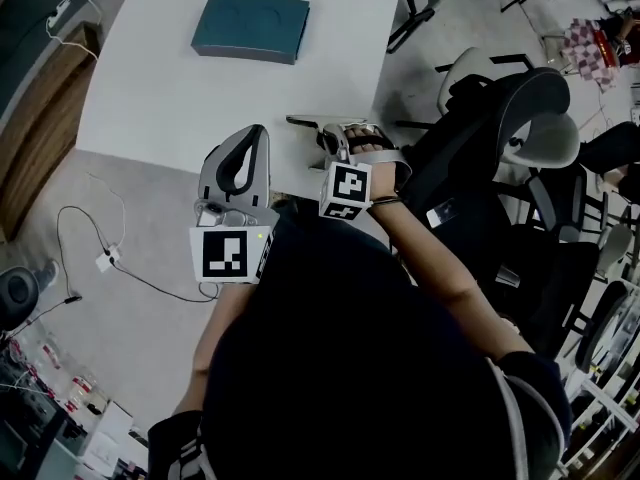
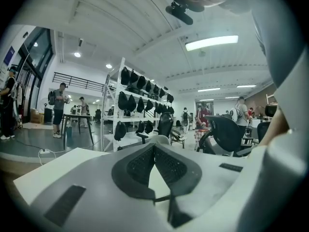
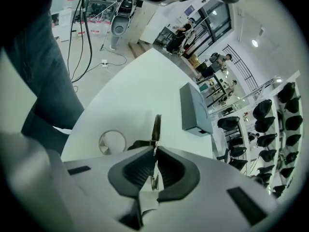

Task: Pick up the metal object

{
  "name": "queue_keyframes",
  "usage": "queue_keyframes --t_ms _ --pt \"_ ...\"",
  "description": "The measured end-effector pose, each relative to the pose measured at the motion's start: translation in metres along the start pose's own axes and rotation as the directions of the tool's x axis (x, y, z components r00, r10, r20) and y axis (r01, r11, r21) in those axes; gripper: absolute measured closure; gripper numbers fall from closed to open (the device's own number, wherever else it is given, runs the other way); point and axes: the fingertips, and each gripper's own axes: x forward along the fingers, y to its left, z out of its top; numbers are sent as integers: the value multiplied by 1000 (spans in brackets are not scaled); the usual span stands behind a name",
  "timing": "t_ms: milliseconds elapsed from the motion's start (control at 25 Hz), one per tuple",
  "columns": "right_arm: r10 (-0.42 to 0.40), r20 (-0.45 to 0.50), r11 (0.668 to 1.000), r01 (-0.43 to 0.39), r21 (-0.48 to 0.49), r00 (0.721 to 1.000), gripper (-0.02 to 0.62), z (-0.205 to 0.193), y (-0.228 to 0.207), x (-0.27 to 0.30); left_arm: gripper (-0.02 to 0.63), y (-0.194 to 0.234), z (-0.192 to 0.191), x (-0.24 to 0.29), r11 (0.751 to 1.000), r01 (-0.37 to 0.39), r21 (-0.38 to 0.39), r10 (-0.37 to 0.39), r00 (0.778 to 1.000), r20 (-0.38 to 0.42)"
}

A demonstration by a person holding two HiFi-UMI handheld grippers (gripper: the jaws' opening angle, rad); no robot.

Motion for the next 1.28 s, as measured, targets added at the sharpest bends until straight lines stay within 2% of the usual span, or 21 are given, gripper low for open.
queue_keyframes --t_ms 240,440,600,800,960,1160,1280 --pt "-153 74 987 149 59 985 553 15 -44 -36 581 -5 9 7 998 48 29 -48 999 8" --pt "-304 170 946 275 172 937 552 33 -88 -79 581 -8 21 12 996 72 53 -74 997 34" --pt "-410 251 880 308 361 877 552 42 -121 -115 581 -6 29 13 995 75 65 -78 995 54" --pt "-525 306 789 319 526 794 552 48 -150 -156 581 -3 40 10 994 76 78 -82 993 80" --pt "-602 348 713 288 639 718 554 53 -168 -187 581 -3 49 10 992 84 93 -93 990 105" --pt "-663 396 655 236 718 635 552 53 -183 -216 581 -6 65 10 991 91 101 -105 984 146" --pt "-711 404 584 164 795 576 553 50 -190 -233 581 -5 77 10 992 89 94 -104 980 168"
